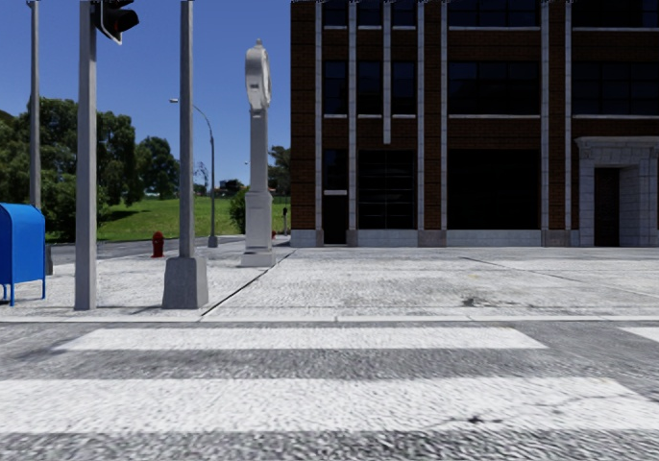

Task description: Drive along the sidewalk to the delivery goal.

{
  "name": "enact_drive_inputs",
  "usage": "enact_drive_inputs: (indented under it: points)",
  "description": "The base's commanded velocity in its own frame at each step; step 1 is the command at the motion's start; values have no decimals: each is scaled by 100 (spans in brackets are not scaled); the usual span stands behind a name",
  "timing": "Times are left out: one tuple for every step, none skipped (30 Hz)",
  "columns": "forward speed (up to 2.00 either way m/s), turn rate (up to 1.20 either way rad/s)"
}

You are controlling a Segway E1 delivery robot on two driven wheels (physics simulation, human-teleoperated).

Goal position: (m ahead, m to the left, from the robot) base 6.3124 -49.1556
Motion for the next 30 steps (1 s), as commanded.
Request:
enact_drive_inputs:
  points:
    - [172,-42]
    - [172,-35]
    - [172,-18]
    - [172,-18]
    - [172,0]
    - [172,0]
    - [172,0]
    - [172,0]
    - [172,0]
    - [173,0]
    - [173,0]
    - [173,0]
    - [173,-5]
    - [173,-9]
    - [173,-12]
    - [173,-18]
    - [173,-18]
    - [173,-26]
    - [172,-29]
    - [172,-30]
    - [172,-30]
    - [172,-30]
    - [172,-30]
    - [172,-30]
    - [172,-30]
    - [172,-30]
    - [172,-31]
    - [172,-31]
    - [172,-31]
    - [172,-31]
